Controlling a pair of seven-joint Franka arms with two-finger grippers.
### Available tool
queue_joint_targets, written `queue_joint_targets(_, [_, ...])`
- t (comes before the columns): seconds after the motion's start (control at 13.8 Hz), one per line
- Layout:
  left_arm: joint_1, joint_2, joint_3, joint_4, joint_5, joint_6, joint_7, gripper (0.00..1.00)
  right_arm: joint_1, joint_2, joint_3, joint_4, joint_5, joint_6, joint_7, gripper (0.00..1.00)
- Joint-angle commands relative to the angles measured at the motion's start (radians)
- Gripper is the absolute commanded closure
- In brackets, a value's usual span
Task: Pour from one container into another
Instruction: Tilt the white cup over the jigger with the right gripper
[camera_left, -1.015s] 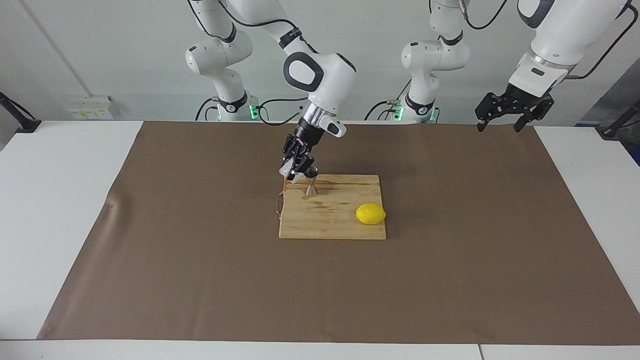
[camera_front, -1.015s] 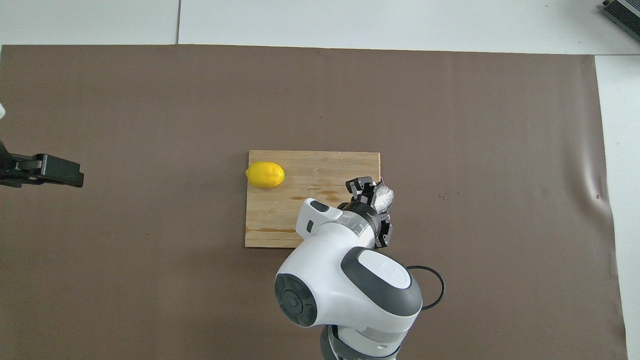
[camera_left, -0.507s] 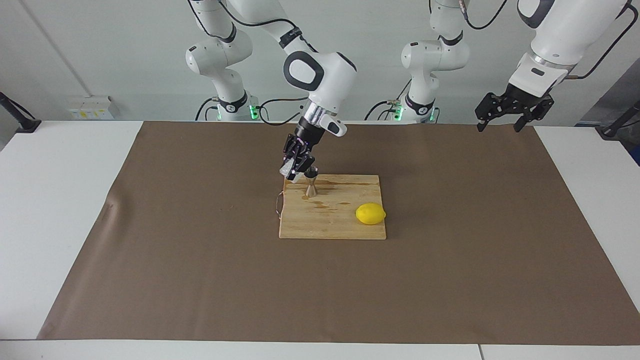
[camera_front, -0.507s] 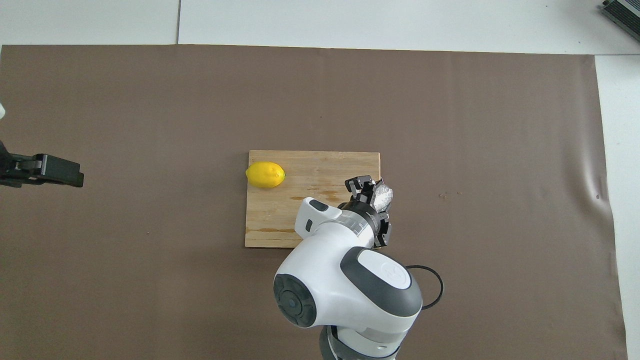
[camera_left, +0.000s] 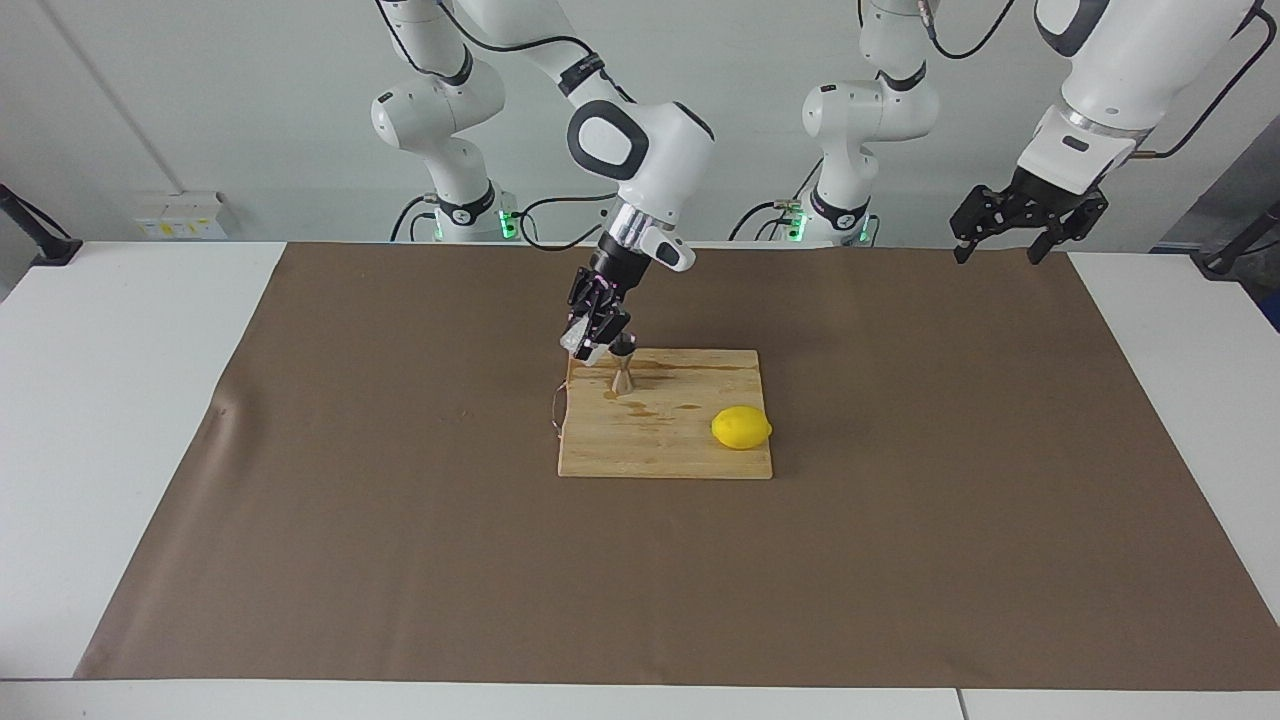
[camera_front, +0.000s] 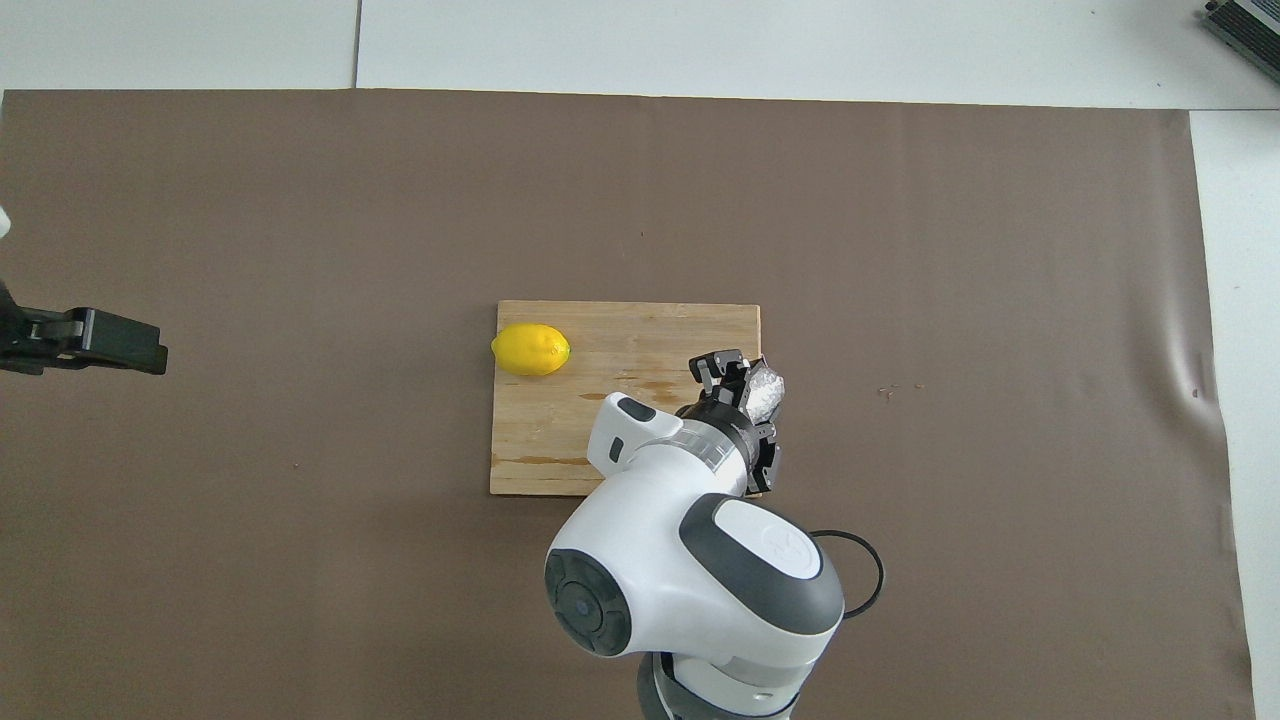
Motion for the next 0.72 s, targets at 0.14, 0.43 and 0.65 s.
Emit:
queue_joint_targets(0.14, [0.011,-0.028,-0.005,-0.027,0.009,-0.006,0.009,0.0,0.024,0.019,0.003,0.025,-0.024,-0.03,0.052,0.94])
queue_joint_targets(0.43, [0.011,-0.028,-0.005,-0.027,0.009,-0.006,0.009,0.0,0.024,0.02,0.003,0.025,-0.041,-0.03,0.052,0.94])
queue_joint_targets(0.65, [0.011,-0.028,-0.005,-0.027,0.009,-0.006,0.009,0.0,0.024,0.022,0.003,0.023,-0.05,-0.028,0.053,0.94])
